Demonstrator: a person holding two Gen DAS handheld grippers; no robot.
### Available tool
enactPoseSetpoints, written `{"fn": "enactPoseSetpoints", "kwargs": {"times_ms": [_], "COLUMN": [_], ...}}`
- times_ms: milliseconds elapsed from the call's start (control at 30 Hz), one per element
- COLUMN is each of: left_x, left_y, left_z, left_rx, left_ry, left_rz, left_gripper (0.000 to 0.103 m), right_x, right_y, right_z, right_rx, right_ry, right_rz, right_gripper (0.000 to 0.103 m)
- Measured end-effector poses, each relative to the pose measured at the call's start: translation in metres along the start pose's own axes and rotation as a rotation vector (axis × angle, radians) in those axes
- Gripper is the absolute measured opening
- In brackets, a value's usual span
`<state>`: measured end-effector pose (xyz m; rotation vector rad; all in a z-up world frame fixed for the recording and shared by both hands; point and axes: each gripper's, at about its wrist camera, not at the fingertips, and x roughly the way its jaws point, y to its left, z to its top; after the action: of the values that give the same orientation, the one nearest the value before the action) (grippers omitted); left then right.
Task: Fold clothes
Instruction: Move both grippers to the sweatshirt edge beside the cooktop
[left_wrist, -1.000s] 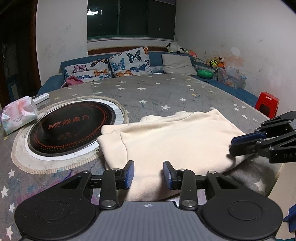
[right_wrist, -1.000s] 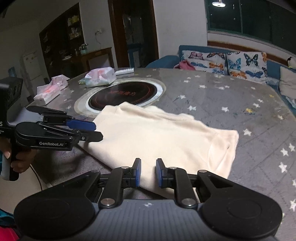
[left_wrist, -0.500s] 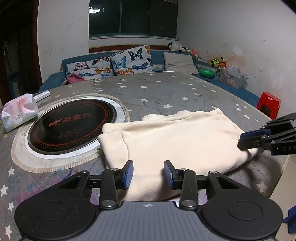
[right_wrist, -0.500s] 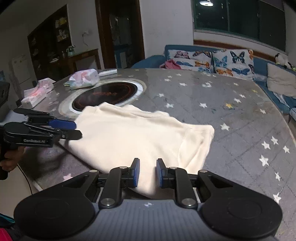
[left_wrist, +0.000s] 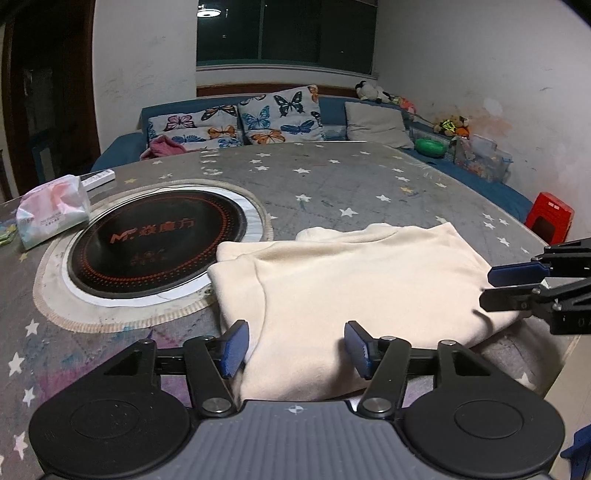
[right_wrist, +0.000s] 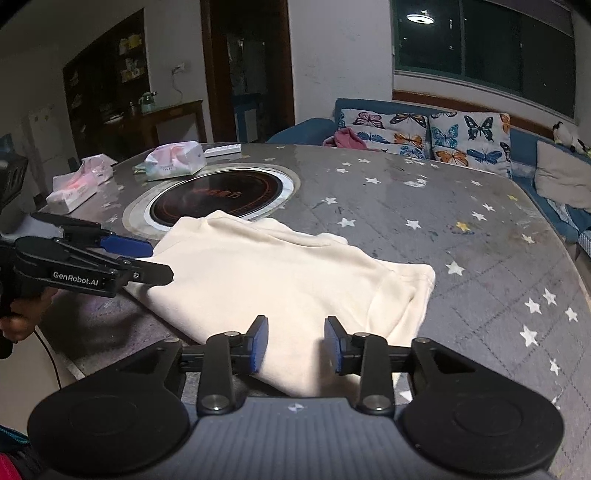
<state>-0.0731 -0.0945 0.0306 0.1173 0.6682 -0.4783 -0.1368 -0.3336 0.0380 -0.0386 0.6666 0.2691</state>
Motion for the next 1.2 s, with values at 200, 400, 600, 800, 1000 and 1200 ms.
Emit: {"fn": "enactPoseSetpoints", "kwargs": {"times_ms": [200,400,600,800,1000,1200], "left_x": [-0.004,-0.008,-0.012,-0.014,-0.013,-0.009], "left_y": [0.008,0.02,0.032,0.042,0.057,0.072], "left_z": [-0.001,-0.004,-0.005,-0.004,-0.002,0.001], "left_rx": [-0.035,-0.076,-0.114,-0.142,-0.222,-0.305], "left_ry": [0.002,-0.001,-0.004,0.001,0.017,0.032], "left_rz": [0.035,0.062,0.09,0.116,0.109,0.084], "left_gripper": [0.066,0.07,0.075,0.079,0.079,0.075], "right_x": [0.001,0.004,0.008,0.013,0.022,0.036], "right_y": [0.01,0.026,0.048,0.068,0.099,0.133], "right_z": [0.002,0.006,0.013,0.019,0.026,0.028], "right_rx": [-0.042,-0.101,-0.17,-0.251,-0.387,-0.511], "right_ry": [0.002,0.015,0.021,0.02,0.015,0.005], "right_rz": [0.009,0.038,0.073,0.109,0.148,0.183], "right_gripper": [0.042,0.043,0.043,0.05,0.05,0.048]}}
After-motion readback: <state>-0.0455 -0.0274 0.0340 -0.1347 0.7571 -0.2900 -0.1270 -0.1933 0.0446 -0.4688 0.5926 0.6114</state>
